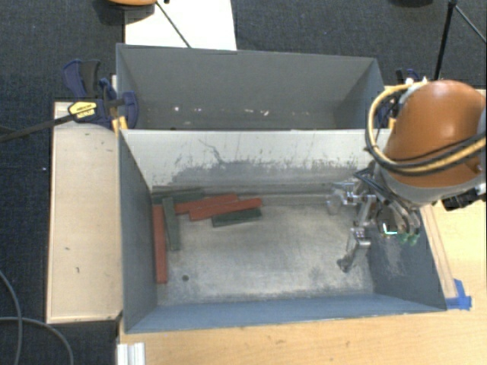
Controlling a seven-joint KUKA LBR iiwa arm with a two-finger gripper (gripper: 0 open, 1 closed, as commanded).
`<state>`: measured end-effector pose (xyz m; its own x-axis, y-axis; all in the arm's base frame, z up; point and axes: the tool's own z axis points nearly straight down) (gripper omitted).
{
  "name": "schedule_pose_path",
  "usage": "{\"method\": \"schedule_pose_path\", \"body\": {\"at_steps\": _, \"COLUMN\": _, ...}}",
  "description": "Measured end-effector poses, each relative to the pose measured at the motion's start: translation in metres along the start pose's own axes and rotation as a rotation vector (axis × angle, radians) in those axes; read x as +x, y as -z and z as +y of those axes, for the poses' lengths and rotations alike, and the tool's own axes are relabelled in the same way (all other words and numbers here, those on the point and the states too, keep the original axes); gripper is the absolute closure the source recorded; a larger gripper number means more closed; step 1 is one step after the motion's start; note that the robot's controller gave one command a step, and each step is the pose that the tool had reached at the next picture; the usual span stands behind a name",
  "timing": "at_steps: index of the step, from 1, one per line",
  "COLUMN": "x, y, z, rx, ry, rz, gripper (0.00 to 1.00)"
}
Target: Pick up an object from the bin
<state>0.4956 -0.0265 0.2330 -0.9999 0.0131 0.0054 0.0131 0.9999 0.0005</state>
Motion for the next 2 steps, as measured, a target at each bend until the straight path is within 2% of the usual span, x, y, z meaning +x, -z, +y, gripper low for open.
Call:
{"method": "schedule_pose_path", "body": {"at_steps": 1, "x": -0.002, "y": 0.004, "z": 0.0, "rx": 0.0, "ry": 0.001, "rz": -0.008, "gripper": 0.0}}
{"method": "schedule_pose_path", "body": {"at_steps": 2, "x": -0.041, "y": -0.034, "z": 0.029, "rx": 0.002, "ry": 0.059, "rz": -0.019, "gripper": 0.0}}
